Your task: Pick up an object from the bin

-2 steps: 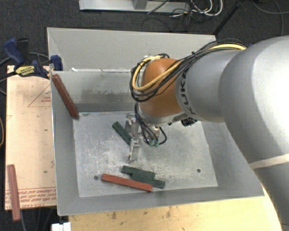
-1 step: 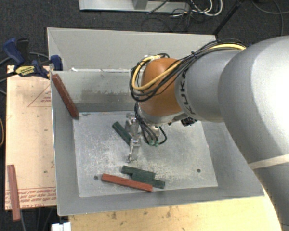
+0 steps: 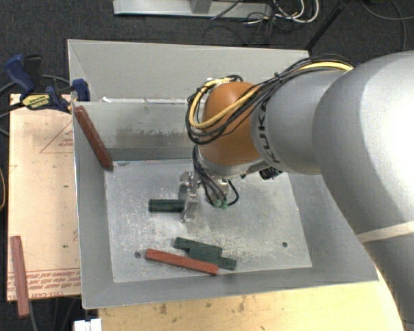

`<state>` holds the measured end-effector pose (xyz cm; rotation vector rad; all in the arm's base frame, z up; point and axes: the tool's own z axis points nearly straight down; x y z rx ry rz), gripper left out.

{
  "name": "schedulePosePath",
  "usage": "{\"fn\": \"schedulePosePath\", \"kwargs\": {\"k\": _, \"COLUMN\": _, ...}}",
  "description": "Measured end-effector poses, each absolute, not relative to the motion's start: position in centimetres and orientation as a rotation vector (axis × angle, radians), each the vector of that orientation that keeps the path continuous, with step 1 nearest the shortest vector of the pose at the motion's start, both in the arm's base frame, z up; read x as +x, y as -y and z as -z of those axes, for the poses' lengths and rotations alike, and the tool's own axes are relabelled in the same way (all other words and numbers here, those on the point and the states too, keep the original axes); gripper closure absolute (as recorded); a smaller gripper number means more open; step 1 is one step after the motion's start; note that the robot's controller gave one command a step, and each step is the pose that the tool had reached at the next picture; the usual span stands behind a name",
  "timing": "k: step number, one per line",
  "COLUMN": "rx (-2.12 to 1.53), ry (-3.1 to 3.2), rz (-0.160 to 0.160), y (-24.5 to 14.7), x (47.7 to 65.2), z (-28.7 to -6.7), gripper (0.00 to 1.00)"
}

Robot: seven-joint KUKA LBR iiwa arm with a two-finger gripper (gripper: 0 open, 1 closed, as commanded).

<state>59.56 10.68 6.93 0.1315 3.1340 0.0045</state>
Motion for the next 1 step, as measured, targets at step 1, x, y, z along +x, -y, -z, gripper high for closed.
{"fn": "schedulePosePath", "kwargs": {"k": 1, "rx": 0.132, "ry": -3.135, "rz": -0.004, "y": -10.71, "x": 59.65, "z": -9.59, "gripper": 1.0}}
